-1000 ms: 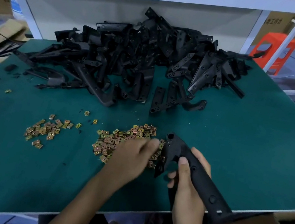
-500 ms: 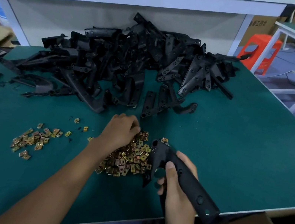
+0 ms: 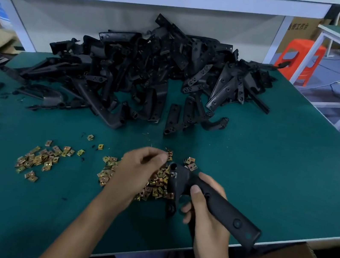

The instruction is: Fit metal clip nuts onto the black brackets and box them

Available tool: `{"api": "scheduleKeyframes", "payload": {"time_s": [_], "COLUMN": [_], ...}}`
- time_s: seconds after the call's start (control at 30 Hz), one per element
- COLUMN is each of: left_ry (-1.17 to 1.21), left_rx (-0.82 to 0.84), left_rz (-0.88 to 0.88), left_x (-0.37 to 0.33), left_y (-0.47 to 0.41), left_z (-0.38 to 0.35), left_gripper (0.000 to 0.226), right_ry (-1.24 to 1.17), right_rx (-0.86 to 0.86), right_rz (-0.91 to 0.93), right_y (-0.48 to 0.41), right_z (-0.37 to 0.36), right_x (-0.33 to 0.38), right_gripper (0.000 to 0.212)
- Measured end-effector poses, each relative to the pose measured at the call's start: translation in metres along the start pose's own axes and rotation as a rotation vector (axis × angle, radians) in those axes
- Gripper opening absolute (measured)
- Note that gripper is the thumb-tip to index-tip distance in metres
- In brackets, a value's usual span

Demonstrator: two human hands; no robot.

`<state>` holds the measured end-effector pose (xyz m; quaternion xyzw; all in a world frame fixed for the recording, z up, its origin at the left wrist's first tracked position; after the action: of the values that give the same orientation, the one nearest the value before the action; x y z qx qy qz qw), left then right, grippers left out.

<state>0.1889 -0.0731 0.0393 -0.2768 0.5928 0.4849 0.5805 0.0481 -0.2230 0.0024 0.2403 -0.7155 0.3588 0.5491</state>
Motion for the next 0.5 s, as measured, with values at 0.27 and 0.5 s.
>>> {"api": "scheduleKeyframes", "payload": {"time_s": [0.27, 0.5], "left_ry": [0.497, 0.471], "left_rx": [0.090, 0.062], "left_rz": [0.198, 0.186], "left_x": [0.032, 0.029], "left_y": [0.036, 0.038], "left_z": [-0.022, -0.021], "left_gripper": [0.013, 0.014], "right_ry": [-0.152, -0.154], "right_rx": [-0.055, -0.046], "right_rz": [-0.023, -0.013], "right_y": [-0.002, -0.002], "right_z": [0.004, 0.003], "right_x": [-0.002, 0.000], "right_gripper": [0.027, 0.026]}}
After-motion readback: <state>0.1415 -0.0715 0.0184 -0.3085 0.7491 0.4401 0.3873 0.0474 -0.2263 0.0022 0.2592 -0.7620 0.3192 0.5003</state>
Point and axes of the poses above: each hand's wrist, its own y-axis away from the middle knuckle, its own z-axis out of the back of the hand, x = y × z, the point moved 10 cm from there along -y, towards the middle knuckle, and after that the axes turned 10 degrees about z, right-handed, at the moved point
